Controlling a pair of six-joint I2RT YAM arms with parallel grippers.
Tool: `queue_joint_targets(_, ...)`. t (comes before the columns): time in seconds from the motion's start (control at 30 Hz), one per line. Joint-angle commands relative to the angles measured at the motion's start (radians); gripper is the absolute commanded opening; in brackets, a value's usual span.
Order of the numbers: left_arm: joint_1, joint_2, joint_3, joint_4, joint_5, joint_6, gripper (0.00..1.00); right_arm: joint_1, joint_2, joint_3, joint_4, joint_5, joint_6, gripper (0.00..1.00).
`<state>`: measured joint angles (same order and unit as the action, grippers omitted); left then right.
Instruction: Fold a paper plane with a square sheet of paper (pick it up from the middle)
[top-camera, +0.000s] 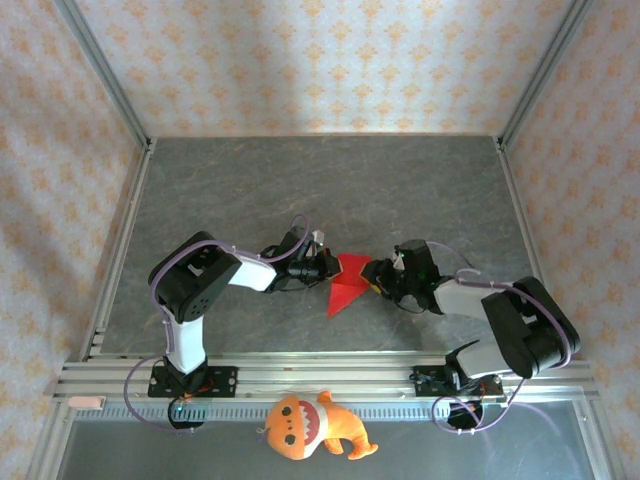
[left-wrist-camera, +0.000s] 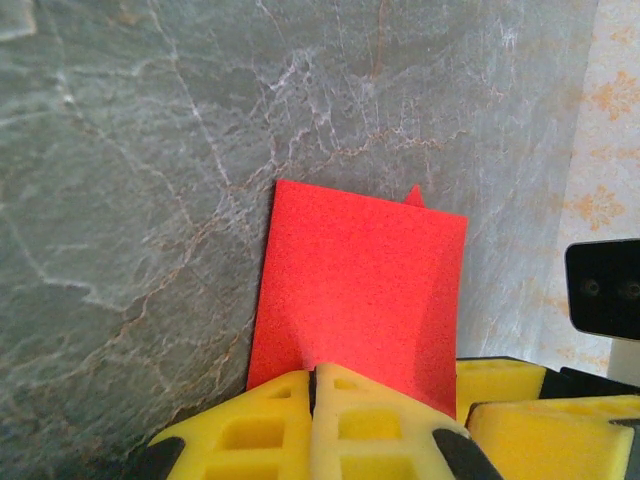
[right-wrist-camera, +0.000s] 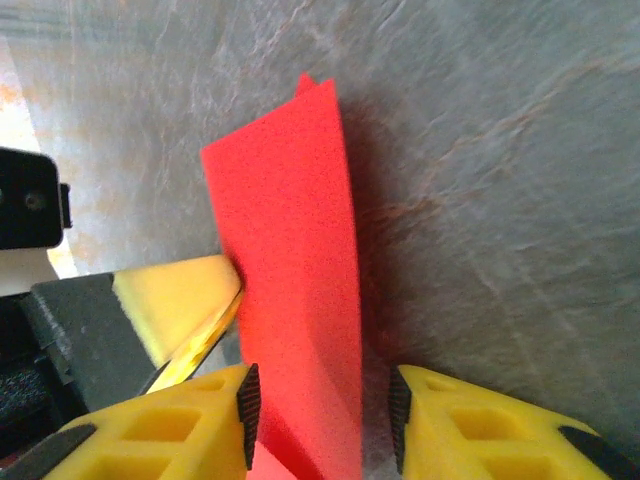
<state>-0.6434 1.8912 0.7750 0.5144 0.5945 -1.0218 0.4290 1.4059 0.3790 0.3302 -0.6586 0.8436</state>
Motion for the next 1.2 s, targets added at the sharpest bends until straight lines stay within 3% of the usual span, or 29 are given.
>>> queue_joint_targets(0.0,0.001,0.016,-0.020,0.011,0.001,0.005,0.00,-0.003,0.020,0.044,0.025,-0.057,-0.051,0.38)
queue_joint_targets(0.47,0.000,0.002,-0.023,-0.023,-0.009,0.028,0.00,-0.069,0.176,0.127,0.025,-0.206,-0.173,0.22)
queue_joint_targets(0.93,0.001,0.006,0.005,-0.069,-0.015,0.054,0.00,-0.104,0.230,0.158,-0.016,-0.238,-0.243,0.23)
queue_joint_targets(1.17,0.001,-0.021,0.017,-0.091,-0.019,0.071,0.00,-0.107,0.237,0.175,-0.046,-0.266,-0.275,0.08)
